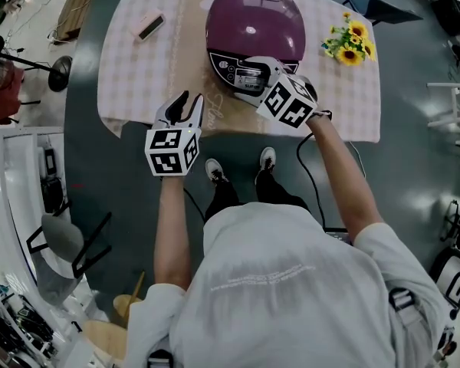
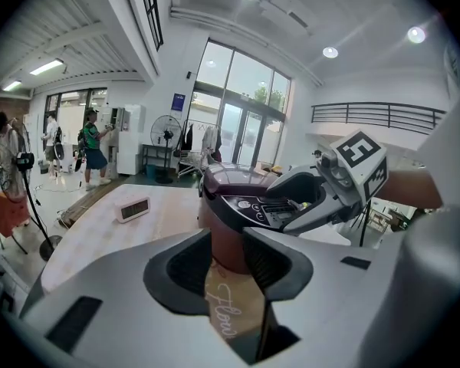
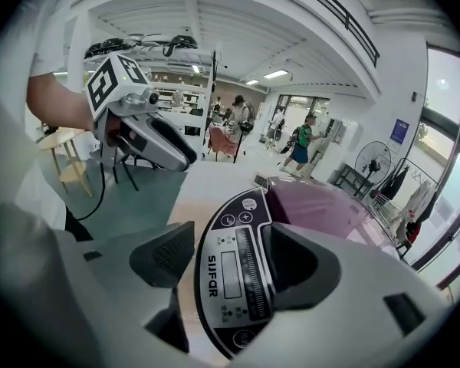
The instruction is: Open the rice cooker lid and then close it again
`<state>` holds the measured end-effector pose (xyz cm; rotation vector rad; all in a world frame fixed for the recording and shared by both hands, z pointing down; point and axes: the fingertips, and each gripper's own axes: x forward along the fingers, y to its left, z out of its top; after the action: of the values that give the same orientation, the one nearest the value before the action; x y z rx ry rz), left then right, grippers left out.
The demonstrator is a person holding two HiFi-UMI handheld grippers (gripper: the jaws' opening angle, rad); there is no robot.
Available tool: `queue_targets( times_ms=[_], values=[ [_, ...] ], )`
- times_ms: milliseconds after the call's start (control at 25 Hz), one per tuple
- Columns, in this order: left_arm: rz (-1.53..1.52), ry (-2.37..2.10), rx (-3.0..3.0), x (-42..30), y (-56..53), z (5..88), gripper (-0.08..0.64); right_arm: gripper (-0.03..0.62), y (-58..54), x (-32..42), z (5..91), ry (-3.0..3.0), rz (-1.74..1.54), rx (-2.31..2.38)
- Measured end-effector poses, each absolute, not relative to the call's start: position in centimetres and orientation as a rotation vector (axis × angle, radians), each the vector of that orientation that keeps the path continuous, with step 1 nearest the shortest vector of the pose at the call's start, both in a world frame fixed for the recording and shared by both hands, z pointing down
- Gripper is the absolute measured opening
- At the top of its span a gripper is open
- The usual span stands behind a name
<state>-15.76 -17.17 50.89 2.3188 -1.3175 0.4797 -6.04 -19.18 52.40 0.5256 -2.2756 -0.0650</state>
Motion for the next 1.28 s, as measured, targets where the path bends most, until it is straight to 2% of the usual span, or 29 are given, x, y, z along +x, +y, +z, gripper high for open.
queue_targets(
  times_ms=[600, 1280],
  values=[
    [0.48, -1.398, 2.358, -17.2, -17.9, 47.7, 0.137, 0.293, -20.1, -5.8, 51.9, -2.362, 0.006, 0.564],
    [0.467, -1.401, 2.437, -15.1, -19.0, 45.0, 0.137, 0.288, -20.5, -5.2, 51.5, -2.407, 0.028, 0.603]
  ],
)
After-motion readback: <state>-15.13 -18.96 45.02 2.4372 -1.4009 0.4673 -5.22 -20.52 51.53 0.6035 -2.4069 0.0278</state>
